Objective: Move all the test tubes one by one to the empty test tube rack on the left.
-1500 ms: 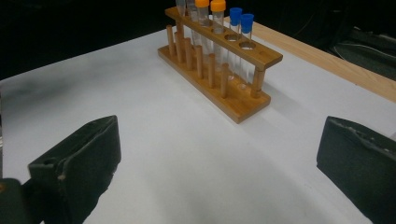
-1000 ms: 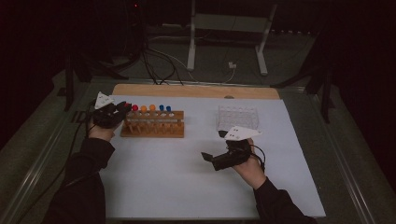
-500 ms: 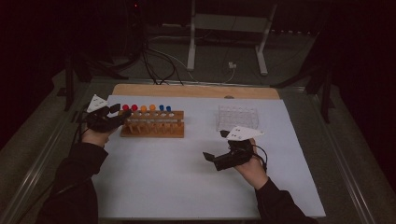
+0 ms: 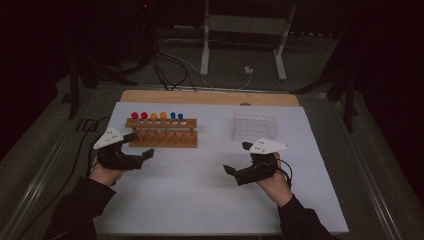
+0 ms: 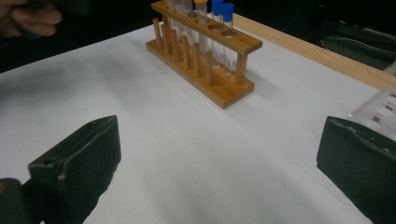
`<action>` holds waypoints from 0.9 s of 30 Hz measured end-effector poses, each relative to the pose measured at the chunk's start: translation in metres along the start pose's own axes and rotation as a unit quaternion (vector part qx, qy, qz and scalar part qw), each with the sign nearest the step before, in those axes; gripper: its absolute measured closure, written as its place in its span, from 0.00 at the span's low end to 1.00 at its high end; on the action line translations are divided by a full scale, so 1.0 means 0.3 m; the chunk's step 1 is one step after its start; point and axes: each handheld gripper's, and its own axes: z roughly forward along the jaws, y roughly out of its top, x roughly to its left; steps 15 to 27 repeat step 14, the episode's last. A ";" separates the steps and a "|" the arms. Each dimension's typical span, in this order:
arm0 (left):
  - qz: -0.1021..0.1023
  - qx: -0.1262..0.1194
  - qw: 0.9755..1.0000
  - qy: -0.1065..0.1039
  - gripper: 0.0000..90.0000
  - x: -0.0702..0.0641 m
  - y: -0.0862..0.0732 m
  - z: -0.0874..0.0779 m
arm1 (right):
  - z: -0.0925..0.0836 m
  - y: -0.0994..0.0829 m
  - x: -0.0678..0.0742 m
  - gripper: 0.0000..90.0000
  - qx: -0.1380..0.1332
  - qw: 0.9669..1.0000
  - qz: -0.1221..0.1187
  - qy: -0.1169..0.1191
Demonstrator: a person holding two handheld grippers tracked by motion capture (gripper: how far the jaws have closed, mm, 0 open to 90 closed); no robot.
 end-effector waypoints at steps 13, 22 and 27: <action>0.016 0.015 0.999 -0.050 0.01 -0.138 -0.191 0.059 | -0.017 -0.023 -0.006 0.00 -0.011 1.000 0.002 -0.008; 0.015 0.016 0.998 -0.054 0.01 -0.141 -0.198 0.064 | -0.015 -0.024 -0.006 0.00 -0.009 1.000 0.002 -0.009; 0.015 0.016 0.998 -0.054 0.01 -0.141 -0.198 0.064 | -0.015 -0.024 -0.006 0.00 -0.009 1.000 0.002 -0.009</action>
